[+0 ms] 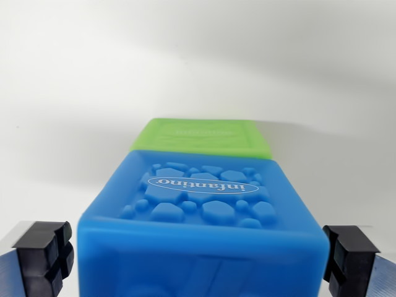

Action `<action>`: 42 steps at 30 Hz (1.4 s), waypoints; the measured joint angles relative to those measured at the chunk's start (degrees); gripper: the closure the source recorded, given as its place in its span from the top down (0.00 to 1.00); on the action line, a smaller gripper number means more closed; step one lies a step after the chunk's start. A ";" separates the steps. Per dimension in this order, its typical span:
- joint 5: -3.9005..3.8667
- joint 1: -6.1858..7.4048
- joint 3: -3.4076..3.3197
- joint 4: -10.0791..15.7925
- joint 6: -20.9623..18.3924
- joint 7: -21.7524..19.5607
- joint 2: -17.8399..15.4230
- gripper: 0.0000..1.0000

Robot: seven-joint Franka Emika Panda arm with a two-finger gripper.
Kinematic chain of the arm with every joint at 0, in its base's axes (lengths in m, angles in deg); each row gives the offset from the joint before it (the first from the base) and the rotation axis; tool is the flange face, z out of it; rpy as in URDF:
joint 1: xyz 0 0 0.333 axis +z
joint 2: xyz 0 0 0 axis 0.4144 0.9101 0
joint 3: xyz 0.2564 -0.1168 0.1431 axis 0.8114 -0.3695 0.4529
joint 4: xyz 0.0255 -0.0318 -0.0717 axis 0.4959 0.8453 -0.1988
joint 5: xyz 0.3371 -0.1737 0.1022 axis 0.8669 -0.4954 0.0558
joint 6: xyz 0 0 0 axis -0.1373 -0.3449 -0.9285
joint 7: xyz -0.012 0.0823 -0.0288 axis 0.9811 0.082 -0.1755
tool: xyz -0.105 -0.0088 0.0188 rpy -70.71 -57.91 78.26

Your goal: Stack cube

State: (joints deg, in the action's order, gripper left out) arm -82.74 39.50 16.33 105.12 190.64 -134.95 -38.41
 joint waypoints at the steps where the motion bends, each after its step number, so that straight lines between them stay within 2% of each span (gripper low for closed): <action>1: 0.00 0.00 0.00 0.00 0.00 0.00 0.00 1.00; 9: 0.00 0.00 0.00 0.01 -0.32 0.01 -0.40 1.00; 20: 0.18 -0.05 0.10 0.39 -2.88 0.14 -3.47 1.00; 42: 1.54 -0.08 0.31 0.31 -12.86 1.04 -13.56 1.00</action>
State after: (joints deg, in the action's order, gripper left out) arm -81.20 39.42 16.64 105.43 177.78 -133.91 -51.97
